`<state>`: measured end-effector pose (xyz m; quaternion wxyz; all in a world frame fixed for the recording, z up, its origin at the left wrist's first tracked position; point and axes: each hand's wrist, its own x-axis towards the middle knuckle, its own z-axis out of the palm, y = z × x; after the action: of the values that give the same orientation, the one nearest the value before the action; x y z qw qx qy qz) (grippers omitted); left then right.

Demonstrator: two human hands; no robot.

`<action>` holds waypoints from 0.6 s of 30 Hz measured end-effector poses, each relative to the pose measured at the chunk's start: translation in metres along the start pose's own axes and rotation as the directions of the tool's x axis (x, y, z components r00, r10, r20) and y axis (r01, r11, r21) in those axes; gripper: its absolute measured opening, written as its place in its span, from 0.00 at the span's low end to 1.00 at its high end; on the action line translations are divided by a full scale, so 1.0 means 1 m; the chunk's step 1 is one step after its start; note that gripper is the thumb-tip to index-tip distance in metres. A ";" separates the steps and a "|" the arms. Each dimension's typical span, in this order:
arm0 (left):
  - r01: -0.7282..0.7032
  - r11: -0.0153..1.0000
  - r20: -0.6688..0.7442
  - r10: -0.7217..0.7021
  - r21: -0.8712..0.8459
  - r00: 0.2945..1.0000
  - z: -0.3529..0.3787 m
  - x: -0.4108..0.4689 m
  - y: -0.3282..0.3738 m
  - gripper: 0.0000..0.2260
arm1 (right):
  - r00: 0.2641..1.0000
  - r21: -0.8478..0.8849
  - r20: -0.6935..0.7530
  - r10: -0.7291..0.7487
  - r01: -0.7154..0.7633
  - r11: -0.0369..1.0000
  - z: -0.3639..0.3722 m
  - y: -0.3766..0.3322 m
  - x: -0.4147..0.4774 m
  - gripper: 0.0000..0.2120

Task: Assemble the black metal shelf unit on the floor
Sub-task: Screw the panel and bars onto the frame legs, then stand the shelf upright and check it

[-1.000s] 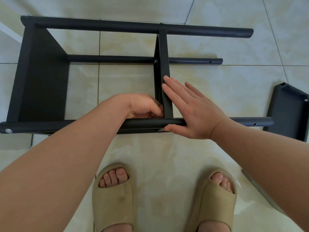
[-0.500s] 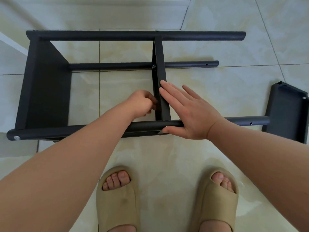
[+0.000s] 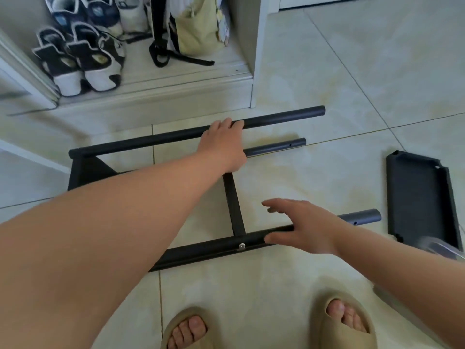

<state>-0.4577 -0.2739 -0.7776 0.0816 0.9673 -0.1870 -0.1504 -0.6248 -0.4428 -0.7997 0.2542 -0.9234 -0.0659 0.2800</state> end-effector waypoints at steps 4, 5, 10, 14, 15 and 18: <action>0.063 0.994 0.037 -0.066 0.087 0.997 0.004 0.039 0.010 0.29 | 0.998 -0.029 0.057 0.001 0.000 1.000 0.000 0.017 0.003 0.27; 0.068 0.991 0.013 -0.070 0.112 0.997 0.006 0.047 0.011 0.26 | 0.998 -0.056 0.065 -0.004 0.008 0.998 0.000 0.019 0.005 0.25; 0.105 0.990 -0.097 -0.095 0.098 0.991 0.020 0.071 0.009 0.24 | 0.995 -0.037 0.086 -0.041 0.044 0.998 -0.001 0.028 0.011 0.15; 0.068 0.997 -0.201 -0.059 0.035 0.978 0.009 0.066 0.006 0.22 | 0.995 -0.114 0.099 -0.008 0.019 0.993 -0.011 0.023 0.007 0.14; 0.062 0.998 -0.234 -0.055 0.020 0.971 0.000 0.062 0.008 0.21 | 0.995 -0.125 0.098 0.002 0.010 0.992 -0.016 0.020 0.004 0.15; 0.056 0.996 -0.327 -0.075 -0.065 0.942 -0.040 0.043 0.013 0.18 | 0.998 -0.185 0.066 0.017 -0.005 0.983 -0.042 0.009 -0.008 0.13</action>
<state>-0.4116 -0.2982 -0.7488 0.1332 0.9819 -0.1343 0.0056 -0.6088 -0.4708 -0.7707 0.1635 -0.9333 -0.0952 0.3052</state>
